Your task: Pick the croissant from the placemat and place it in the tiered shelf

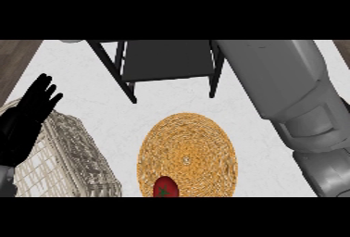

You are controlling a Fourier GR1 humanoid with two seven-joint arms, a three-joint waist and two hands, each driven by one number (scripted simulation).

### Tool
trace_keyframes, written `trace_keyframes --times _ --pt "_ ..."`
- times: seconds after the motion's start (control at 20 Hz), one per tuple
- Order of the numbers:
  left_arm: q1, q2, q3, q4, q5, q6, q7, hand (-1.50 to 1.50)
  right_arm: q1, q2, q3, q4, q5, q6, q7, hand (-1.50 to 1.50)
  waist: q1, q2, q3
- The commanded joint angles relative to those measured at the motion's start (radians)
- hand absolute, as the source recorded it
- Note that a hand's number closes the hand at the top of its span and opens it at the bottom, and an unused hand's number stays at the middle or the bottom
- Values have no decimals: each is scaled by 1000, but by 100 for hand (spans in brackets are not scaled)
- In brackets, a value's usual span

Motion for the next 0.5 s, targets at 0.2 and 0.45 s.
trace_keyframes --times 0.2,0.45 --pt "96 -85 -86 150 19 9 50 0 3 -43 -99 -12 -18 -160 -41 -150 -34 8 -45" --pt "136 -76 -80 142 29 -9 36 0 24 -129 -129 24 19 -228 -17 -150 -44 5 -46"
